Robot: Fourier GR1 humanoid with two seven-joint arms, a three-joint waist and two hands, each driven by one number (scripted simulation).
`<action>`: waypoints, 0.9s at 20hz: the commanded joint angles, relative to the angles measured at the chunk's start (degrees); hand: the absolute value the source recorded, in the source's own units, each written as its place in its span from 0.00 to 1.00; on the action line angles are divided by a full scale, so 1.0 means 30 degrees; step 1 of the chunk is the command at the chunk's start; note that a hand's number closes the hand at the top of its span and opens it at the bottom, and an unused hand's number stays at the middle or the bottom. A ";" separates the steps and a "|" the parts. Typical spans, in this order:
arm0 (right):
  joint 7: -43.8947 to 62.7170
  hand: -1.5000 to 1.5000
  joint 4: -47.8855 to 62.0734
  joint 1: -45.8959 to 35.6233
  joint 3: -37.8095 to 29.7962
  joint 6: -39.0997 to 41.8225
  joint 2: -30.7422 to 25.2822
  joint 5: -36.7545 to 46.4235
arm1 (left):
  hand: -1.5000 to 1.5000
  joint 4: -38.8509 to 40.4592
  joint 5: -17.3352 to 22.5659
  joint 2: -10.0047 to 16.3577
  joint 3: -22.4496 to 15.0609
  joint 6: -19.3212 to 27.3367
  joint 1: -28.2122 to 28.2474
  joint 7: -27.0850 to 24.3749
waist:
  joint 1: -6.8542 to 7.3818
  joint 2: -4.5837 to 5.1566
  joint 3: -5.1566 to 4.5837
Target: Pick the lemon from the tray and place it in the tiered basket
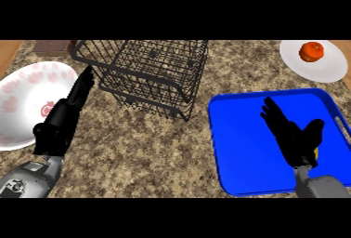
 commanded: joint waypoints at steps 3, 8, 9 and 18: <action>-0.4401 1.00 -0.3733 0.0325 -0.2074 0.0011 -0.0095 -0.0310 | 0.50 0.1178 0.1900 0.0133 0.1565 -0.0910 0.1506 -0.0406 | 0.0151 -0.0375 -0.0245; -0.4052 1.00 -0.1954 0.2127 -0.6223 -0.6683 -0.0564 0.1858 | 0.50 0.1376 0.3450 -0.0880 0.2036 -0.0532 0.2907 0.0383 | -0.0875 -0.0323 -0.0346; -0.4555 0.00 -0.2106 0.2428 -0.6808 -0.7205 0.1004 0.0566 | 0.50 0.1740 0.3968 -0.0621 0.2348 -0.1266 0.3416 -0.0143 | -0.0460 -0.0260 -0.0281; -0.6273 0.00 -0.7280 0.7735 -0.6641 -0.8460 -0.0200 0.4092 | 0.50 0.1792 0.4683 -0.0729 0.3216 -0.2976 0.4139 -0.1163 | 0.0327 -0.0290 -0.0260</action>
